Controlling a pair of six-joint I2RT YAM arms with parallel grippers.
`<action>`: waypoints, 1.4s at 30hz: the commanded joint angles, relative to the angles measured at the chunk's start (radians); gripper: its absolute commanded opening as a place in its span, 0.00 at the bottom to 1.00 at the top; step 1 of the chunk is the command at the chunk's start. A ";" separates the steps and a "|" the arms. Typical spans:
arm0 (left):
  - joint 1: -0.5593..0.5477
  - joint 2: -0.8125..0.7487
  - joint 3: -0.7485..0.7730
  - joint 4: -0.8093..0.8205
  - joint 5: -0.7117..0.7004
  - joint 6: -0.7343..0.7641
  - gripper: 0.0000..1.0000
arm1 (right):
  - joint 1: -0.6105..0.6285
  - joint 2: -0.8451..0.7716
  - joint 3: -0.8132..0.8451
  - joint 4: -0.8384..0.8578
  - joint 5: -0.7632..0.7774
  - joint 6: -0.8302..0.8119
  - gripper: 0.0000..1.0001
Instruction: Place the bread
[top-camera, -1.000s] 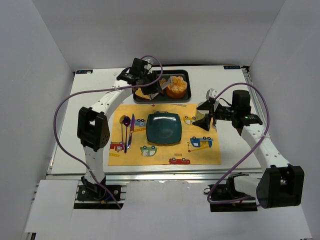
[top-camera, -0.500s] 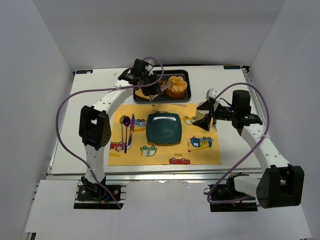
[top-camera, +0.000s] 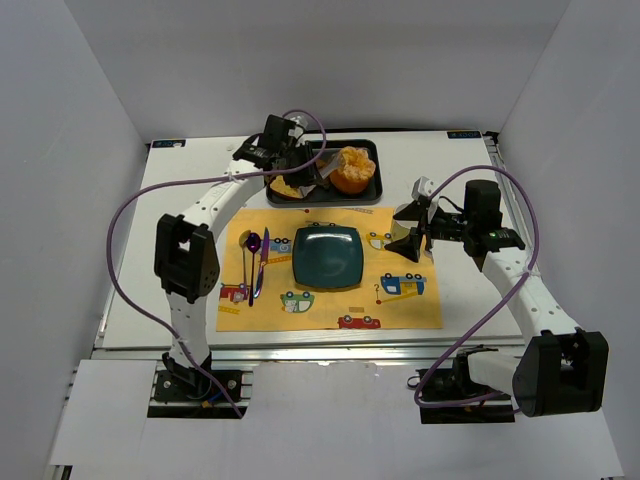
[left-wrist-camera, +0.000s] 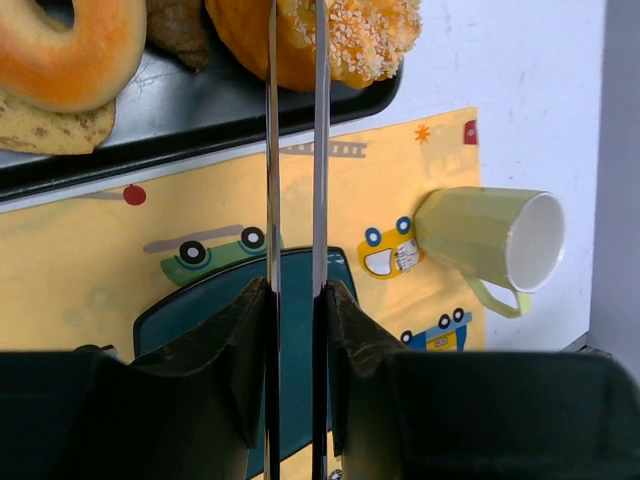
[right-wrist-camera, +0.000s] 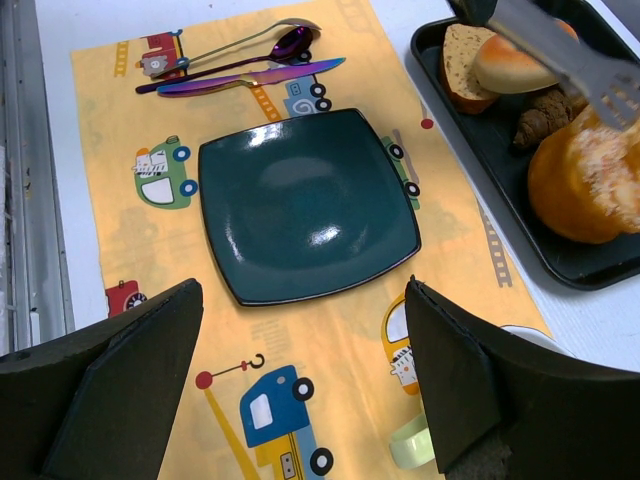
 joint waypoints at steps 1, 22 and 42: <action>-0.002 -0.175 -0.010 0.122 0.030 -0.020 0.00 | -0.011 -0.018 0.028 0.006 -0.030 0.000 0.86; -0.002 -0.790 -0.679 0.004 0.200 0.006 0.00 | -0.018 -0.017 0.033 -0.005 -0.030 -0.021 0.85; -0.002 -0.836 -0.828 -0.037 0.191 0.046 0.34 | -0.018 -0.018 0.040 -0.037 -0.024 -0.035 0.85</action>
